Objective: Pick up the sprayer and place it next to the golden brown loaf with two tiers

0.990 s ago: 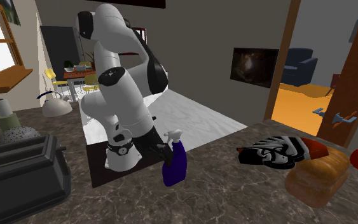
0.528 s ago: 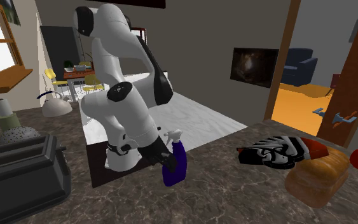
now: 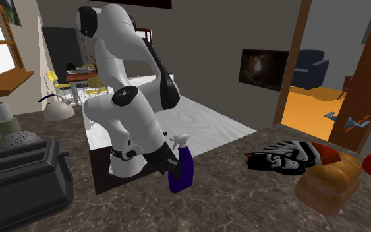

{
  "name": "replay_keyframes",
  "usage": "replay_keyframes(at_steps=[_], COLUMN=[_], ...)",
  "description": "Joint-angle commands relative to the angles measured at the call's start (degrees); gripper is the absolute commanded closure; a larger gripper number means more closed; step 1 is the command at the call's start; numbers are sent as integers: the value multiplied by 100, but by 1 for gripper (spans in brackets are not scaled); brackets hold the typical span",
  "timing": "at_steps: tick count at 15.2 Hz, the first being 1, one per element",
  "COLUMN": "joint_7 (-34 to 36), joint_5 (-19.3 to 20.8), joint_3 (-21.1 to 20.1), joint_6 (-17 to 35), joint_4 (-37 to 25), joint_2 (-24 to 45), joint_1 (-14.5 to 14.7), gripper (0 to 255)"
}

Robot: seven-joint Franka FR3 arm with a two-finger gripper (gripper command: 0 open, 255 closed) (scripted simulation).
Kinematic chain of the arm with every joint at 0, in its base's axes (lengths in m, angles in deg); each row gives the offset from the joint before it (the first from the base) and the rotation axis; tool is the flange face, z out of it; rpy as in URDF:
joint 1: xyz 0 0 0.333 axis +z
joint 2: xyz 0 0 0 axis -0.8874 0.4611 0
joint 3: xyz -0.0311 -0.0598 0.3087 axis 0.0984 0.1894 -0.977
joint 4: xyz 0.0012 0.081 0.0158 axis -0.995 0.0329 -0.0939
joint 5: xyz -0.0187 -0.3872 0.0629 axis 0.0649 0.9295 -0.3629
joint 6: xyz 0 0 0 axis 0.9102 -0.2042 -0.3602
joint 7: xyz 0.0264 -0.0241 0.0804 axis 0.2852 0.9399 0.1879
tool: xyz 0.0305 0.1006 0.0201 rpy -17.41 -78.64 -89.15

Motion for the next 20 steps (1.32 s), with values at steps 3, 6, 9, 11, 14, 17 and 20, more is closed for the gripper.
replay_keyframes(at_steps=[3, 6, 9, 11, 14, 17, 20], joint_7=[0, 0, 0, 106, 251, 382, 502], joint_5=[1, 1, -1, 104, 245, 372, 485], joint_3=[0, 1, 0, 15, 43, 76, 113], joint_6=[0, -1, 1, -222, -550, -867, -1172], joint_4=[-1, -1, 0, -48, -135, -240, -360], joint_2=[1, 0, 1, -188, -446, -675, -875], joint_1=[-1, -1, 1, -38, -91, -138, -178], gripper=[255, 255, 255, 255, 255, 255, 255])
